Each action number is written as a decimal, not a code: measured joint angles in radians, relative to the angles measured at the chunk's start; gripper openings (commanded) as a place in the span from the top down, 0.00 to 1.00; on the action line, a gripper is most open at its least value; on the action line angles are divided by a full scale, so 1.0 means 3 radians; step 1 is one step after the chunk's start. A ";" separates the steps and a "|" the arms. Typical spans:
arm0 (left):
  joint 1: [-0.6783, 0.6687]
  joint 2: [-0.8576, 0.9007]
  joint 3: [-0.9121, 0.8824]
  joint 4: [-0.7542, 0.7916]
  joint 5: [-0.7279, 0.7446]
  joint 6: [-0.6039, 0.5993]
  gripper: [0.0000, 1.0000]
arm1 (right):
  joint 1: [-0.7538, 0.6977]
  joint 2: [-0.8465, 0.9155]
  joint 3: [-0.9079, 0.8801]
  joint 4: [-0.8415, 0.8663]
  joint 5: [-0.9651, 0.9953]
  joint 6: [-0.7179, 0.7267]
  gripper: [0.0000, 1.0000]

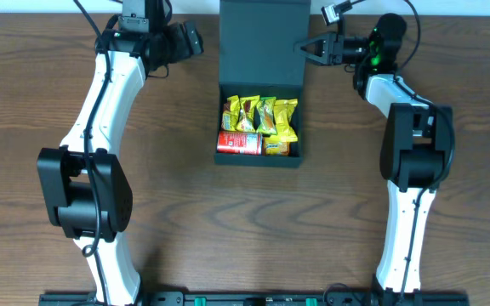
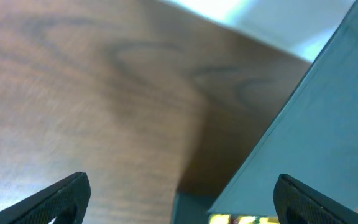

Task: Pack container

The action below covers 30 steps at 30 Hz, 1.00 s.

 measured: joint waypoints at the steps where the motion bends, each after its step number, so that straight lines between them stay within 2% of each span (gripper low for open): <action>1: 0.0001 0.0000 0.0000 0.0085 0.0043 0.0001 0.05 | 0.0006 0.0000 0.0000 0.0092 -0.0006 0.0092 0.22; 10: 0.0017 0.0225 0.0001 0.0697 0.0659 0.0011 0.05 | 0.0018 0.0000 0.0000 0.0300 -0.0009 0.0580 0.21; 16: 0.0146 0.0684 -0.0001 0.1239 0.1376 -0.0106 0.05 | 0.0024 0.0000 0.0000 0.0303 0.0009 0.0638 0.21; 22: 0.0277 0.0769 -0.0003 0.1731 0.2146 -0.0248 0.05 | 0.0034 0.0000 0.0000 0.0303 -0.0003 0.0650 0.21; 30: 0.0301 0.0769 -0.0001 0.1893 0.2909 -0.0278 0.05 | 0.0043 0.0000 0.0000 0.0304 -0.0005 0.0651 0.21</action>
